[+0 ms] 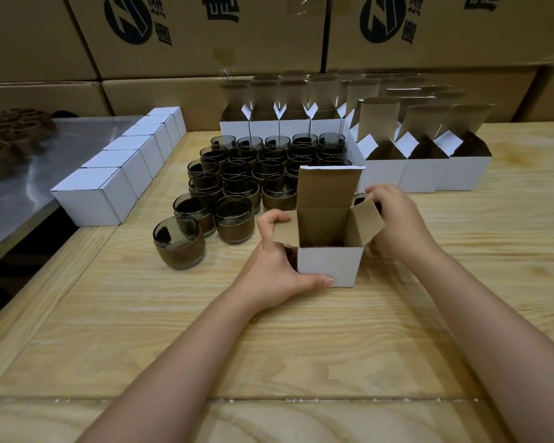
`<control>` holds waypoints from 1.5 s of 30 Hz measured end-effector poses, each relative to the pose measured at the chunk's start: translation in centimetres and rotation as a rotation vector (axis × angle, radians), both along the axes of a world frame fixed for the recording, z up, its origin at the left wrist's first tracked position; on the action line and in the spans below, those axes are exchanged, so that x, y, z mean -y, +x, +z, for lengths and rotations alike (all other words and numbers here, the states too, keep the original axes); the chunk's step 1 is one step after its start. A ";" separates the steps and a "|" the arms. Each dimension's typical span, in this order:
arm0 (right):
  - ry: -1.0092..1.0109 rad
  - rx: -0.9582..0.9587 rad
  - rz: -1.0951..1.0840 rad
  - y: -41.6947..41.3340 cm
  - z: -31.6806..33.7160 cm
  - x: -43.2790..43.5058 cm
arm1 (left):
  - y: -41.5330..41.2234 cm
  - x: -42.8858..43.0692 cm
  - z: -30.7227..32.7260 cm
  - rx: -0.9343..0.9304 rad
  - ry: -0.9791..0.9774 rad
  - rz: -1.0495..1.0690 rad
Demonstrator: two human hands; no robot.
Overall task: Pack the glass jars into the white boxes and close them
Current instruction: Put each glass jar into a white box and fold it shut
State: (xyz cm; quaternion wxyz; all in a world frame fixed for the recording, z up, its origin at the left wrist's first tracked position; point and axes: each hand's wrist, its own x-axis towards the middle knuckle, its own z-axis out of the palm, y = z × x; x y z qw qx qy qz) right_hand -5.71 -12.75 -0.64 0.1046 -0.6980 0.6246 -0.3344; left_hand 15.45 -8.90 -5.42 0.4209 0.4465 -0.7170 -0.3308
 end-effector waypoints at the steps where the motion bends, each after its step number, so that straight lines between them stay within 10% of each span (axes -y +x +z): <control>1: 0.013 -0.036 0.008 -0.1 0.3 -0.1 | 0.0 0.0 0.0 -0.005 -0.001 -0.005; 24: -0.009 0.124 -0.023 0.1 12.1 -5.1 | 0.0 0.1 0.2 0.026 0.016 0.024; 45: 0.000 -0.290 -0.012 6.9 5.8 -3.6 | 0.0 -0.1 0.4 0.012 0.038 0.059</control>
